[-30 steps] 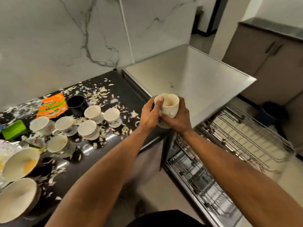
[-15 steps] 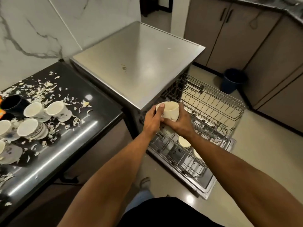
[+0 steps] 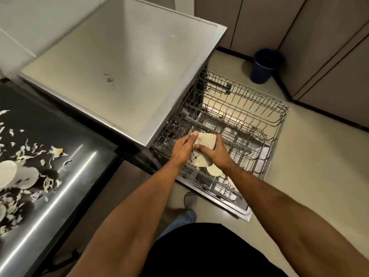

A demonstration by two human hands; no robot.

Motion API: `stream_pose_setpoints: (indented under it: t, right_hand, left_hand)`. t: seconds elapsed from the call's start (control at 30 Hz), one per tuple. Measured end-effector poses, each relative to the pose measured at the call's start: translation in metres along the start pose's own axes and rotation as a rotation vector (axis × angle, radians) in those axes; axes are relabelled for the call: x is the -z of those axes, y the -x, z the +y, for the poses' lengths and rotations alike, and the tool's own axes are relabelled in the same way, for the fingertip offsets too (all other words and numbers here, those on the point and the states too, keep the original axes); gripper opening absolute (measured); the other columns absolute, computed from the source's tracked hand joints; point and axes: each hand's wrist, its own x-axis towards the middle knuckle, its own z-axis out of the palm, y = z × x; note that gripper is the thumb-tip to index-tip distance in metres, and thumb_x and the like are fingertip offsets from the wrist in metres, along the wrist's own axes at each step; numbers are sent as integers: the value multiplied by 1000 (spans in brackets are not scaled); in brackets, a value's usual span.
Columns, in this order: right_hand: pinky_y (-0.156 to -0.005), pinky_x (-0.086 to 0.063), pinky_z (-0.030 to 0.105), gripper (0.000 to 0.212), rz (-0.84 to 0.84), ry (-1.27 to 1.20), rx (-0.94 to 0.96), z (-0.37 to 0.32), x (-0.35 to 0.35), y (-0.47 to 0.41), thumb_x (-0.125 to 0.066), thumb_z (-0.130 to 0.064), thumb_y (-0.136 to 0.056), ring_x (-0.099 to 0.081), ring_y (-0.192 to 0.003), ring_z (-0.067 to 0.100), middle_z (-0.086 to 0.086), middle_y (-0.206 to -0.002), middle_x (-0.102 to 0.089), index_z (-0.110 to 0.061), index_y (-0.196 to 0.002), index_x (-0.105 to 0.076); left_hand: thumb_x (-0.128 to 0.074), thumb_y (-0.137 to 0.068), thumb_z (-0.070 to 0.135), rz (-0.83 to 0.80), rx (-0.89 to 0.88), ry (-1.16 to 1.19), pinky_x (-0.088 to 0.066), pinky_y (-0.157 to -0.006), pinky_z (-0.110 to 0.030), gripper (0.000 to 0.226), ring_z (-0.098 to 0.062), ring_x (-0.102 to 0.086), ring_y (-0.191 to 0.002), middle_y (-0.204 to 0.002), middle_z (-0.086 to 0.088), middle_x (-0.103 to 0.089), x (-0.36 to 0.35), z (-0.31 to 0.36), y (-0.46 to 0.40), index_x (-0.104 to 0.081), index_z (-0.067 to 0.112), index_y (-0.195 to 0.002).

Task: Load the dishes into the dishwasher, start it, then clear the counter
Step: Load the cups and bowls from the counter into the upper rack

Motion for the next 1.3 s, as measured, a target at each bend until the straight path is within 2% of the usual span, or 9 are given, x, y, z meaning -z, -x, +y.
stream_pose_setpoints:
  t: [0.27,0.5,0.63,0.77,0.9,1.0,1.1,1.2,1.3]
  right_hand:
    - [-53,-54,28,73,-16,-45,-247,3,-1,-34,-71,-30,-87,-65,-75,17,2,-106,-60,-27,-142,-23]
    - [-81,-55,59,58,-27,-245,-512,20,2,-64,-67,-48,-87,-64,-105,32,11,-119,-63,-23,-130,-37]
    - [-69,-59,42,50,-75,-360,-559,29,-1,-74,-64,-52,-88,-70,-94,28,12,-106,-71,-16,-122,-59]
    - [-59,-55,32,63,-70,-434,-679,42,-9,-81,-62,-59,-85,-71,-84,24,9,-101,-72,-10,-124,-61]
    - [-61,-58,30,50,-125,-547,-758,41,-10,-87,-49,-59,-93,-70,-77,20,4,-90,-71,-15,-110,-64]
    - [-78,-59,42,53,-85,-273,-759,39,-6,-91,-47,-61,-93,-68,-79,25,8,-87,-69,-12,-102,-64]
    - [-74,-56,40,49,26,452,-447,46,11,-87,-40,-52,-98,-67,-81,32,14,-92,-70,-9,-101,-64]
    - [-84,-52,42,46,-104,943,-116,55,28,-74,-39,-46,-97,-61,-105,34,15,-117,-62,-11,-121,-59]
    - [-90,-45,41,47,-266,1066,-133,70,32,-64,-46,-46,-97,-51,-120,31,10,-132,-49,-15,-133,-52]
  left_hand:
    - [-51,-95,51,-71,122,-158,-57,-77,-41,42,-30,-69,-89,-101,-13,-71,5,-9,-49,-65,18,-117]
    - [-53,-95,46,-145,176,-161,-50,-74,-17,56,-9,-61,-96,-122,3,-60,0,-19,-63,-39,27,-146]
    - [-67,-90,26,-222,191,-221,-44,-78,-5,80,-8,-49,-115,-129,6,-47,-4,-36,-64,-20,23,-154]
    - [-81,-71,42,-157,161,-494,-40,-108,-40,103,-21,-39,-134,-148,-4,-35,-6,-56,-70,-20,26,-153]
    - [-81,-70,35,-10,43,-674,-48,-98,-39,88,-20,-42,-127,-142,0,-32,-15,-55,-69,-35,29,-145]
    - [-78,-73,38,-8,34,-781,-51,-92,-39,83,-22,-46,-123,-142,1,-33,-16,-56,-72,-36,27,-144]
    - [-76,-76,38,-50,68,-885,-50,-89,-36,81,-23,-47,-122,-144,0,-33,-9,-56,-79,-35,26,-145]
    - [-77,-76,36,-102,85,-994,-44,-83,-31,83,-24,-47,-123,-146,-1,-35,-2,-53,-83,-33,27,-146]
    - [-79,-76,32,-156,113,-1087,-41,-79,-29,81,-25,-46,-125,-146,0,-36,-1,-55,-90,-34,26,-143]
